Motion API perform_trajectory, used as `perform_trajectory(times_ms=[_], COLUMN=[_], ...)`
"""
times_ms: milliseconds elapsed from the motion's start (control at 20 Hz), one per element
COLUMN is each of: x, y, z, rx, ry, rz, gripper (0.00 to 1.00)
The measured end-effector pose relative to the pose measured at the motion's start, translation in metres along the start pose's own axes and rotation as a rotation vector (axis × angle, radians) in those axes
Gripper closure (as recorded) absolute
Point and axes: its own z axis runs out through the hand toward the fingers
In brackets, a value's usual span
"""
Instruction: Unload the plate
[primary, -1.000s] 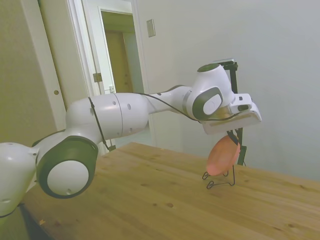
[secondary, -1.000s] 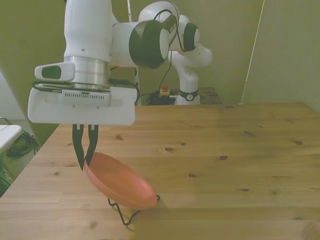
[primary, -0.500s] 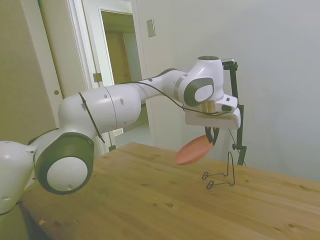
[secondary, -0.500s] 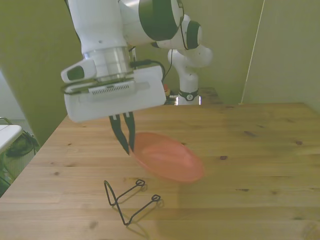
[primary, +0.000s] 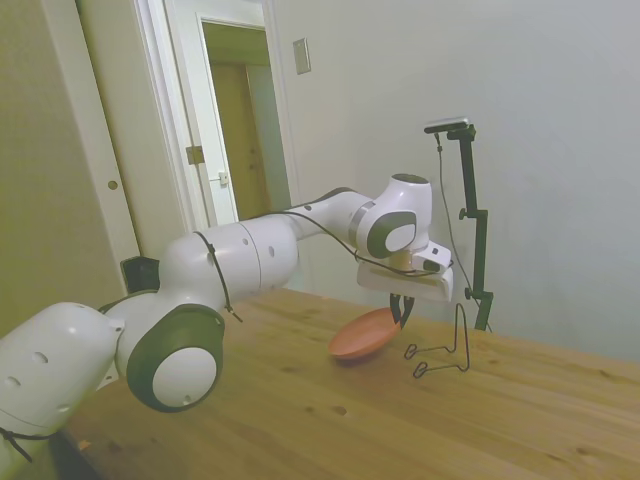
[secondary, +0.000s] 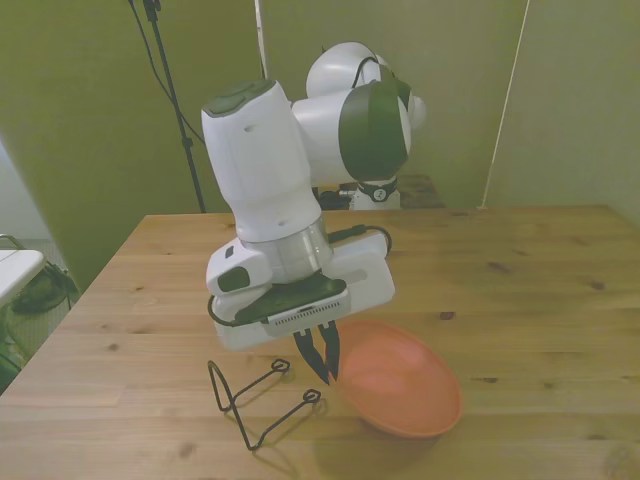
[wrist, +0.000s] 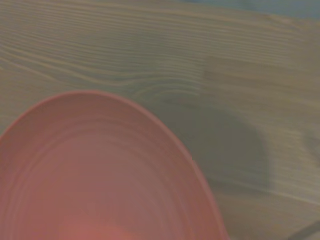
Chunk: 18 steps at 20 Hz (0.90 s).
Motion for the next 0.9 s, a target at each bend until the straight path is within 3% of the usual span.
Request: perform_trajectory(times_ms=[300,350,900], x=[-0.001,-0.001,0.001], y=[-0.012,-0.013,-0.011], z=[0.023,0.027,0.024], rx=[-0.029,-0.04,-0.083], ry=[0.005,0.008,0.037], rz=[-0.01,-0.008,0.006], gripper=[1.0,0.0,0.0])
